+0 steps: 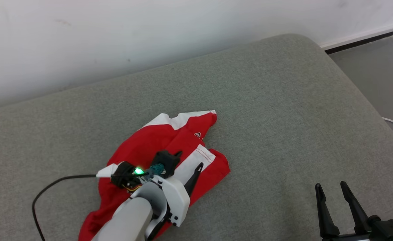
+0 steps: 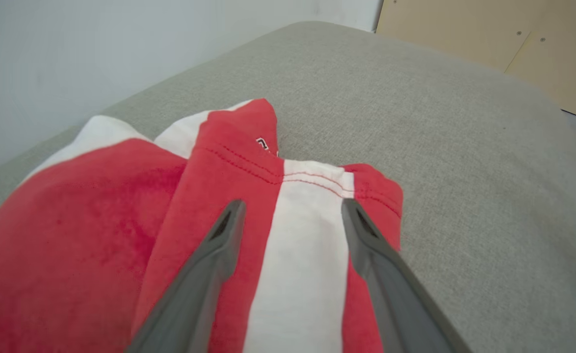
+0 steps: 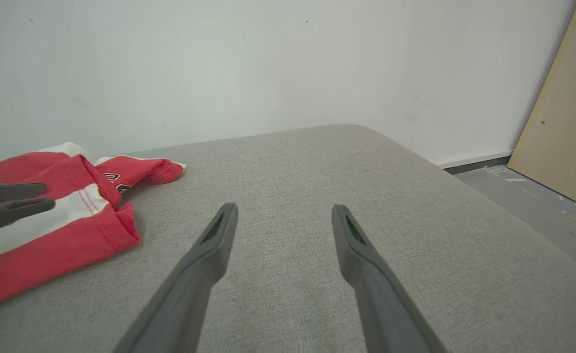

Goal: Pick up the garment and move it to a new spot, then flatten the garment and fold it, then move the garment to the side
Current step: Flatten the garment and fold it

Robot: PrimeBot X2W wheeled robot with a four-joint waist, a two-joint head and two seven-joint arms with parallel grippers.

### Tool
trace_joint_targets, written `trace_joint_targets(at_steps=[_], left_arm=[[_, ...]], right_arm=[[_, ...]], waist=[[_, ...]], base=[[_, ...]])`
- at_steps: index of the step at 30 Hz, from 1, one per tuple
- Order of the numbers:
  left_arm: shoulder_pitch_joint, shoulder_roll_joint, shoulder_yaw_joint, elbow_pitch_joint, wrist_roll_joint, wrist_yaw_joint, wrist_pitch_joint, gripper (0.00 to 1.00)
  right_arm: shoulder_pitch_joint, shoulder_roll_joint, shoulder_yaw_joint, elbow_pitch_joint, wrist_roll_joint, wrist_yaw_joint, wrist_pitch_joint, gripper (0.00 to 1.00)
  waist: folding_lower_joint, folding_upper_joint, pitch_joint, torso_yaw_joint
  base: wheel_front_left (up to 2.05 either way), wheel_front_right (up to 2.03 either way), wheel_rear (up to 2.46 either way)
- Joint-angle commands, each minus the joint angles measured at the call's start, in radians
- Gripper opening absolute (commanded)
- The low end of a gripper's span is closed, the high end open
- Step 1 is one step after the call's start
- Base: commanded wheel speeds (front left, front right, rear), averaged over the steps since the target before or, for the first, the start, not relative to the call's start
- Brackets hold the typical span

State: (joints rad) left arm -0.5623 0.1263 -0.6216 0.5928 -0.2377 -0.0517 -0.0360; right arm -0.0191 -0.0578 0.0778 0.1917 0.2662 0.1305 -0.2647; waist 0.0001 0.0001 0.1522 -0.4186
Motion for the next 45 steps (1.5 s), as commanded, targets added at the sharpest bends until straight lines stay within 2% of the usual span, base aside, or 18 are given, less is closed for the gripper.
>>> trace_joint_targets(at_steps=[1,4,5,6,7,10,14,20,29,39,45], left_arm=[[-0.023,-0.002,-0.001,0.031,0.015,0.003,-0.004,1.0],[-0.044,-0.004,-0.007,0.082,0.018,0.006,-0.008,1.0],[-0.049,-0.004,-0.011,0.099,0.022,0.006,-0.007,0.93],[-0.055,-0.004,-0.014,0.114,0.024,0.006,-0.007,0.69],[-0.06,-0.007,-0.013,0.129,0.019,0.007,-0.01,0.54],[-0.073,-0.011,-0.019,0.171,0.017,0.002,-0.013,0.38],[-0.085,-0.02,-0.025,0.213,0.006,-0.006,-0.028,0.0],[-0.097,-0.037,-0.037,0.261,-0.01,-0.017,-0.045,0.0],[-0.073,-0.062,-0.051,0.26,-0.063,-0.04,-0.089,0.0],[0.015,-0.073,-0.117,0.203,-0.124,-0.049,-0.099,0.0],[0.07,-0.074,-0.188,0.1,-0.181,-0.039,-0.101,0.0]], right_arm=[[-0.018,0.003,-0.001,0.001,0.008,0.0,0.001,1.0],[-0.023,0.005,-0.002,0.001,0.009,0.0,0.001,1.0],[-0.024,0.005,-0.003,0.001,0.01,0.0,0.001,1.0],[-0.026,0.006,-0.003,0.001,0.011,0.0,0.001,1.0],[-0.03,0.006,-0.003,0.001,0.012,0.0,0.001,1.0],[-0.035,0.007,-0.004,0.001,0.013,0.0,0.001,1.0],[-0.036,0.007,-0.007,0.002,0.017,0.0,0.001,1.0],[-0.04,0.007,-0.007,0.005,0.019,0.0,0.001,1.0],[-0.026,0.007,-0.015,0.011,0.005,0.0,0.001,1.0],[-0.012,0.007,-0.011,0.015,-0.009,0.0,0.001,1.0],[-0.004,0.007,-0.008,0.017,-0.01,0.0,0.001,1.0]], waist=[[-0.0001,-0.0001,0.013,-0.012],[-0.0001,-0.0001,0.022,-0.02],[-0.0001,-0.0001,0.025,-0.022],[-0.0001,-0.0001,0.027,-0.023],[-0.0001,-0.0001,0.029,-0.024],[-0.0001,-0.0001,0.034,-0.024],[-0.0001,-0.0001,0.039,-0.021],[-0.0001,-0.0001,0.041,-0.012],[-0.0001,-0.0001,0.021,0.007],[-0.0001,-0.0001,-0.011,0.021],[-0.0001,-0.0001,-0.022,0.023]], base=[[0.0,0.0,0.0],[0.0,0.0,0.0],[0.0,0.0,0.0],[0.0,0.0,0.0],[0.0,0.0,0.0],[0.0,0.0,0.0],[0.0,0.0,0.0],[0.0,0.0,0.0],[0.0,0.0,0.0],[0.0,0.0,0.0],[0.0,0.0,0.0]])
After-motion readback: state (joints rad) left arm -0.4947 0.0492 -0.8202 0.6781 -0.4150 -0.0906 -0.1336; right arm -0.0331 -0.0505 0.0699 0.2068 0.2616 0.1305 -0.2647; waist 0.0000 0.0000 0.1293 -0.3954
